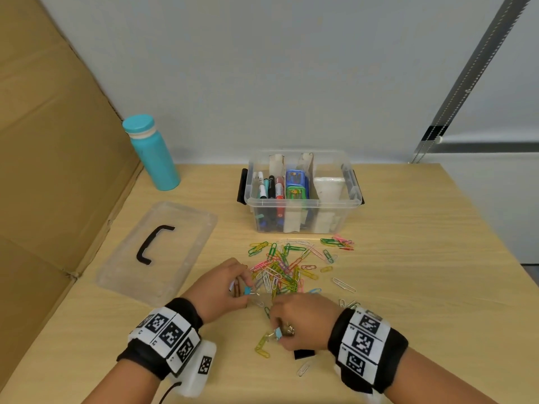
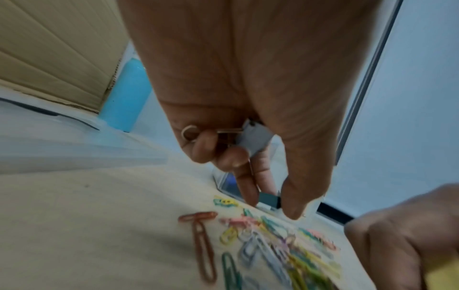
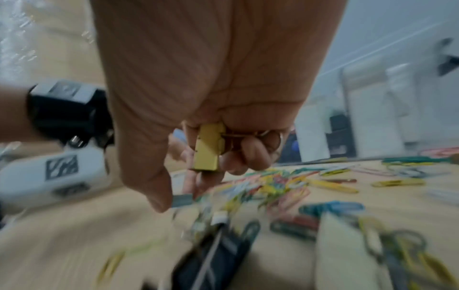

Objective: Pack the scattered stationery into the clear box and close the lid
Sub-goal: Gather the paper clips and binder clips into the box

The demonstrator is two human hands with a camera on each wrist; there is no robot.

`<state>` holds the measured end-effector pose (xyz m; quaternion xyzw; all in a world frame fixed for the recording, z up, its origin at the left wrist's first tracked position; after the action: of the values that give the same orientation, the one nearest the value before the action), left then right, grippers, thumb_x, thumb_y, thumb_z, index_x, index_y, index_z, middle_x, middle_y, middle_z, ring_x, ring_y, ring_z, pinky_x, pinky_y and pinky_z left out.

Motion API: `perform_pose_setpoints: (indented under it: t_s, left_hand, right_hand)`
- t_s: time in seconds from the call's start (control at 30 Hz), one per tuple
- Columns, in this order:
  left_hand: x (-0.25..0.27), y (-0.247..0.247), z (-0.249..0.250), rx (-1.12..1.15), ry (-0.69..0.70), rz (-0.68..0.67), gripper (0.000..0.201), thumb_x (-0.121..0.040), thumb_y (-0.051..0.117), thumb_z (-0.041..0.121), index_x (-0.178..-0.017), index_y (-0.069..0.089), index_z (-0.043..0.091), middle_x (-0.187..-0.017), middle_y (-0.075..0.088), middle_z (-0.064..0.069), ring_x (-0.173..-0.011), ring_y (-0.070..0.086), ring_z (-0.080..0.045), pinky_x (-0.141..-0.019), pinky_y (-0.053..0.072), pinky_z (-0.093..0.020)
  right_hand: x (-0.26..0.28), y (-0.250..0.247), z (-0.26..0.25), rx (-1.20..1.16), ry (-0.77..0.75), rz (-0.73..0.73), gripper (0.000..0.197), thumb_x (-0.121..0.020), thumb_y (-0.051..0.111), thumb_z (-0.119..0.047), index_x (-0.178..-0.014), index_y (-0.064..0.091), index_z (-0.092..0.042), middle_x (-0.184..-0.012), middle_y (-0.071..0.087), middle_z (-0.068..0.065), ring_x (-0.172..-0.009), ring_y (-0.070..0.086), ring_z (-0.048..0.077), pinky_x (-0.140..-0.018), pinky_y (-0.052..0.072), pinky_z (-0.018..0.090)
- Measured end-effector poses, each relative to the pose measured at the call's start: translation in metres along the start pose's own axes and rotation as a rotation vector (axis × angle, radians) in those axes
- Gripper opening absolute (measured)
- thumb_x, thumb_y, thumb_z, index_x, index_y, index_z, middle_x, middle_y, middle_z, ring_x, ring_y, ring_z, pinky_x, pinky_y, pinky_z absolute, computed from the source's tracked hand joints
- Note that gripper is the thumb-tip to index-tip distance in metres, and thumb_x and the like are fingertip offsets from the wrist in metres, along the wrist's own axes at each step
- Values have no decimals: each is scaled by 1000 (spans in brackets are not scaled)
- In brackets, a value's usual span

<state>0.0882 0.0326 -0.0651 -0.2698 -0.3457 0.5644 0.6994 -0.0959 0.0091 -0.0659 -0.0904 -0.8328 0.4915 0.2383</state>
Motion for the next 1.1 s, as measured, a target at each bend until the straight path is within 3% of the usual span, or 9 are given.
perform_pose_setpoints:
  t_s: [0.07, 0.17, 0.23, 0.4, 0.47, 0.6, 0.73, 0.87, 1.1]
  left_hand:
    - [-3, -10, 5, 53, -10, 35, 16, -81, 69, 22, -91, 58, 27, -99, 60, 10, -89, 57, 0, -85, 48, -26]
    - [-10, -25, 16, 122, 16, 94, 12, -84, 67, 16, -94, 60, 18, -99, 63, 5, -65, 55, 12, -66, 41, -7]
    - [-16, -32, 22, 151, 32, 131, 14, -84, 68, 18, -95, 59, 17, -99, 63, 5, -49, 49, 10, -57, 39, -8]
    - [-36, -37, 27, 111, 33, 170, 14, -87, 65, 23, -98, 57, 23, -102, 61, 9, -47, 47, 3, -59, 39, -13]
    - [-44, -37, 28, 95, 33, 174, 14, -87, 64, 23, -99, 57, 23, -103, 61, 10, -49, 47, 1, -59, 40, -12]
    - [-55, -36, 26, 75, 26, 172, 15, -88, 63, 23, -102, 58, 24, -102, 60, 12, -74, 53, 10, -65, 40, -6]
    - [-58, -32, 22, 64, 22, 164, 14, -91, 57, 23, -104, 58, 25, -106, 58, 13, -96, 54, 2, -72, 40, -4]
    - [-52, -29, 20, 47, 8, 136, 14, -93, 54, 23, -107, 56, 25, -109, 57, 12, -96, 53, 2, -73, 41, -5]
    - [-49, -41, 59, -63, 90, 90, 16, -93, 53, 30, -109, 52, 30, -110, 52, 16, -99, 51, 2, -77, 39, -7]
  right_hand:
    - [8, -19, 10, -143, 49, 46, 22, -82, 62, -29, -101, 59, -19, -102, 56, -3, -90, 56, 17, -75, 50, 34]
    - [24, -69, 28, -381, 108, 184, 16, -84, 64, -28, -97, 58, -22, -97, 57, -10, -87, 57, 7, -80, 51, 26]
    - [34, -110, 44, -420, 177, 346, 13, -85, 65, -27, -96, 58, -23, -96, 58, -13, -84, 59, 7, -75, 52, 23]
    - [34, -200, 99, -273, 543, 829, 20, -83, 66, -27, -98, 57, -18, -96, 58, -2, -78, 55, 15, -56, 37, 19]
    - [16, -218, 120, -260, 671, 735, 24, -83, 66, -27, -101, 59, -13, -101, 59, 5, -83, 54, 18, -58, 38, 24]
    - [-26, -234, 155, -262, 812, 504, 38, -86, 65, -31, -109, 63, -1, -105, 66, 15, -96, 62, 29, -82, 50, 35]
    - [-50, -238, 174, -449, 829, 461, 33, -87, 62, -24, -107, 63, 3, -95, 69, 16, -78, 62, 26, -79, 53, 34]
    - [-49, -234, 178, -489, 784, 544, 35, -89, 53, -19, -115, 62, 2, -119, 63, 21, -106, 61, 34, -93, 50, 38]
    - [10, -167, 149, -149, 599, 869, 38, -100, 39, -28, -134, 48, -12, -137, 49, 6, -119, 51, 19, -99, 41, 30]
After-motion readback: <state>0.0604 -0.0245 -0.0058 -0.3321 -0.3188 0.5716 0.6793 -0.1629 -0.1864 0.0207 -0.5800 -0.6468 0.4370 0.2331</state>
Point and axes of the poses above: each hand's wrist, its own x-axis away from the middle knuckle, its own y-axis out of the palm, z = x × y, the point moved 3 cm from there along -x, towards the middle knuckle
